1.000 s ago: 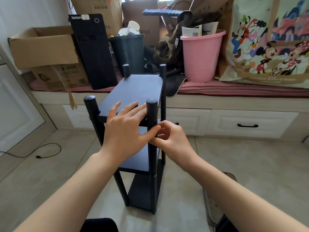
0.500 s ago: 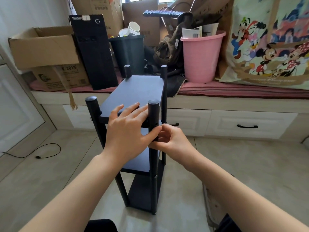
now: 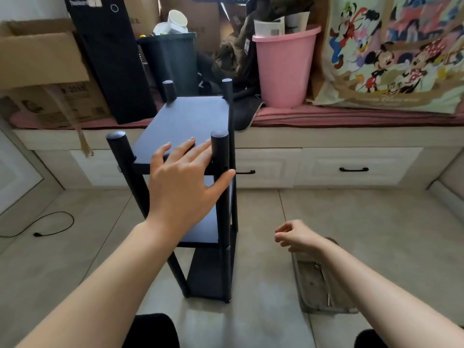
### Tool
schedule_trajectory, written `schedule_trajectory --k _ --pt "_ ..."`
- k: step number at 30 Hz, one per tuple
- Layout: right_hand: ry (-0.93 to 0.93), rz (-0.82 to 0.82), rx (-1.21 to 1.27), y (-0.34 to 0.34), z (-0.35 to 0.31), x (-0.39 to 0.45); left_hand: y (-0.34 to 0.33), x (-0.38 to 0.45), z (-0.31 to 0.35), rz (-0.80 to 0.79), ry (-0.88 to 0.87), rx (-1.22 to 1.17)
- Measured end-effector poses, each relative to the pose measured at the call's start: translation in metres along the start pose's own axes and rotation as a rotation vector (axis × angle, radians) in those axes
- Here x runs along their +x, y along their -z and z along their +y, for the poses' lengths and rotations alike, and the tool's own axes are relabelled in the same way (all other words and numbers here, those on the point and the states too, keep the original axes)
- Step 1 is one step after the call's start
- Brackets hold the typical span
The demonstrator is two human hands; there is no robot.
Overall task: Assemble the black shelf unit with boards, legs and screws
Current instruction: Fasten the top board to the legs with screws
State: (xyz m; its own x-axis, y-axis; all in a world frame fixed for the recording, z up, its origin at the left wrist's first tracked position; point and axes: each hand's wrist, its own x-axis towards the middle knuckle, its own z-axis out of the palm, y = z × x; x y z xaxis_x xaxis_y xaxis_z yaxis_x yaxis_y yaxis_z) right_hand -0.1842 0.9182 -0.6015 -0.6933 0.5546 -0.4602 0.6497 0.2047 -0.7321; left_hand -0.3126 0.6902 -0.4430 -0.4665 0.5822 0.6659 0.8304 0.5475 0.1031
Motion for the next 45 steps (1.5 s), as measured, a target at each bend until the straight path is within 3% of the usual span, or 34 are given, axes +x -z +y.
schedule_trajectory --k 6,12,20,36,40,45 --pt "-0.224 0.031 -0.370 -0.027 0.096 0.021 -0.009 -0.001 0.012 0.072 -0.014 0.010" --pt "-0.329 0.033 -0.393 -0.059 0.141 0.030 -0.015 0.000 0.016 0.114 -0.022 0.043" --pt "-0.231 0.085 -0.459 -0.082 0.145 0.032 -0.017 0.001 0.022 0.119 0.000 0.052" --pt "-0.086 -0.097 -0.319 -0.171 0.104 0.018 -0.013 0.003 0.025 0.063 0.039 0.049" --pt "-0.084 -0.096 -0.289 -0.167 0.107 0.023 -0.013 0.003 0.024 0.051 0.036 0.049" --pt "-0.206 -0.041 -0.469 -0.128 0.134 0.035 -0.014 0.004 0.023 0.070 0.037 0.052"
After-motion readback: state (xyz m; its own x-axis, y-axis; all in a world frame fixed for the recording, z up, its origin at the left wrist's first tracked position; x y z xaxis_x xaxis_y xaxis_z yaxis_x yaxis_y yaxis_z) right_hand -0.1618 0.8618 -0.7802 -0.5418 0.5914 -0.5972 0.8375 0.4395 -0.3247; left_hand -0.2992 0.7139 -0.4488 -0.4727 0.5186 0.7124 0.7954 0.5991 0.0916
